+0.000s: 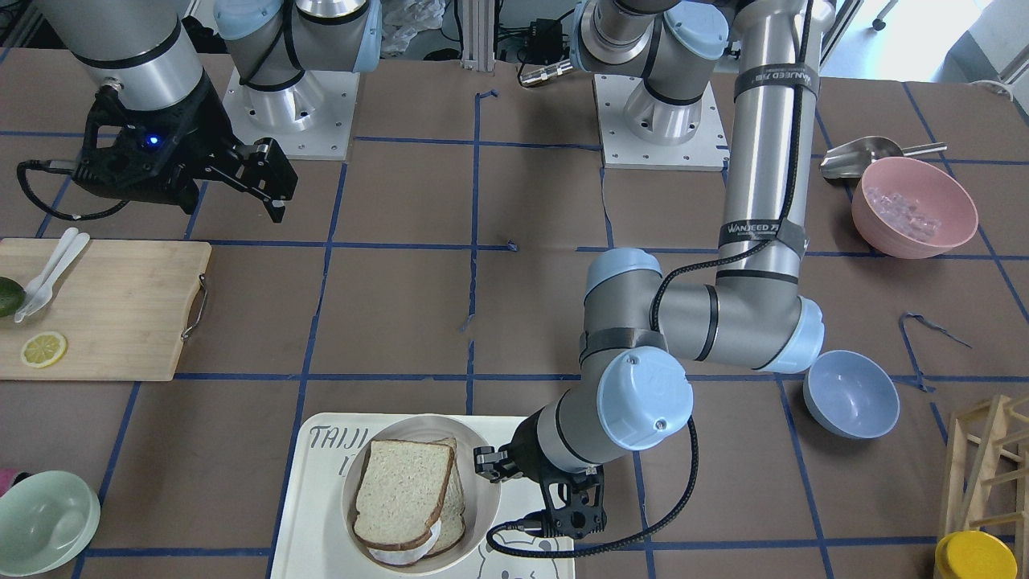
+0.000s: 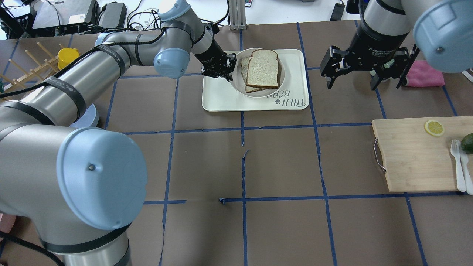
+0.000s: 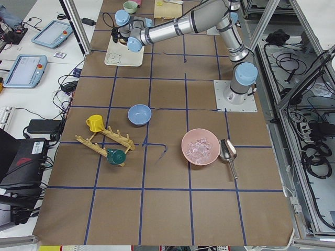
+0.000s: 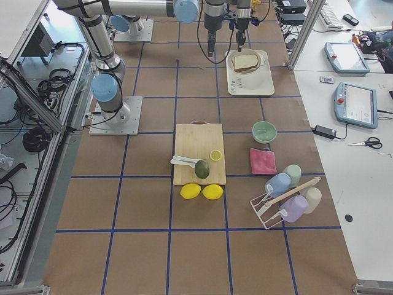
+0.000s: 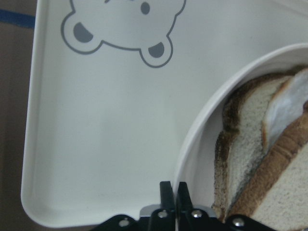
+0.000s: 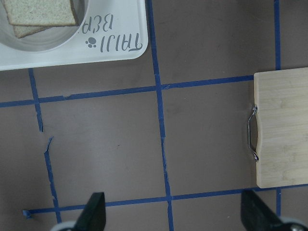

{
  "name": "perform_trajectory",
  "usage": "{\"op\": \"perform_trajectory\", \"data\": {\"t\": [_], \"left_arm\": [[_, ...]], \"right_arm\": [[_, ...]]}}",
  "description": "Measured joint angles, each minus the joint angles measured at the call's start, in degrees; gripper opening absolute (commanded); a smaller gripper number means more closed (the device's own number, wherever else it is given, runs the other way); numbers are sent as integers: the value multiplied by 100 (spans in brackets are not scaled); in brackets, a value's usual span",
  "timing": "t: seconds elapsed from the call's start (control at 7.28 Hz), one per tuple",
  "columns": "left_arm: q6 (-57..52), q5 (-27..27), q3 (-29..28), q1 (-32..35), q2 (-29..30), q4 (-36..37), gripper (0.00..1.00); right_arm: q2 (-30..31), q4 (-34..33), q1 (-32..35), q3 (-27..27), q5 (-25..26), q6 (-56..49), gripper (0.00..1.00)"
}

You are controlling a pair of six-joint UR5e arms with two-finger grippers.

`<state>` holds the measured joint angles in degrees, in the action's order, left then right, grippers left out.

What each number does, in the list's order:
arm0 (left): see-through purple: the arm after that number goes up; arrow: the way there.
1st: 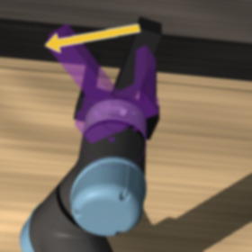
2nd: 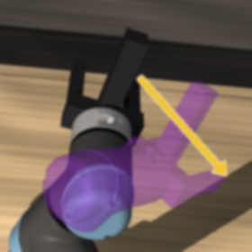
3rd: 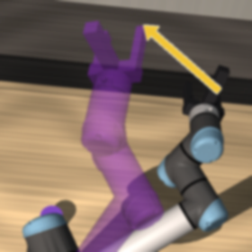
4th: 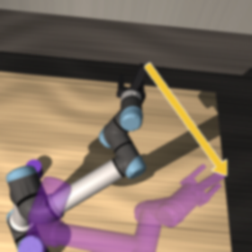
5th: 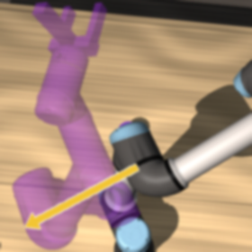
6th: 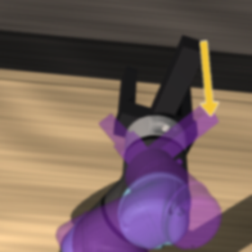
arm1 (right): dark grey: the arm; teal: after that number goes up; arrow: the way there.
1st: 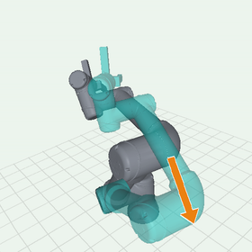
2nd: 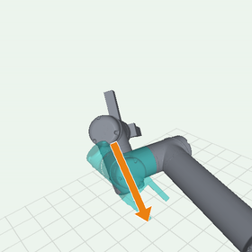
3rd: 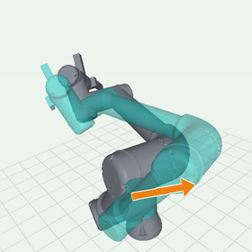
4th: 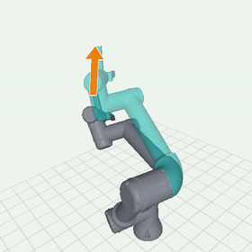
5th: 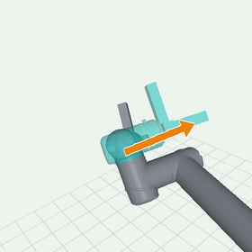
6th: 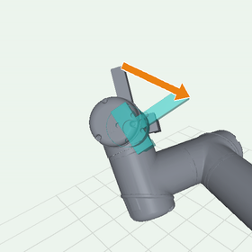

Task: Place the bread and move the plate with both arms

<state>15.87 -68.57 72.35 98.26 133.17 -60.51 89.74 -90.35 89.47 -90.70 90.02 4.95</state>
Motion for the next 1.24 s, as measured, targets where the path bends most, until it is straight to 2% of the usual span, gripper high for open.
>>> {"op": "perform_trajectory", "data": {"t": [0.27, 0.41, 0.55, 0.69, 0.96, 1.24], "left_arm": [[-30, -13, -198, 0, 250, 7, 0], [-30, -13, -217, 0, 310, 21, 15], [-28, -10, -209, 0, 345, 44, 55], [-28, -12, -202, 0, 331, 73, 72], [-43, -162, -221, 8, 115, 69, 86], [-412, -766, -198, 42, -515, -394, 99]], "right_arm": [[0, 0, 0, 0, -2, 3, 100], [0, 0, 0, -10, -2, 5, 100], [2, 0, 0, -37, -1, 10, 100], [8, 0, 0, -74, 3, 17, 100], [18, 0, 0, -103, -3, -9, 100], [31, 0, -5, -106, -11, -34, 100]]}}
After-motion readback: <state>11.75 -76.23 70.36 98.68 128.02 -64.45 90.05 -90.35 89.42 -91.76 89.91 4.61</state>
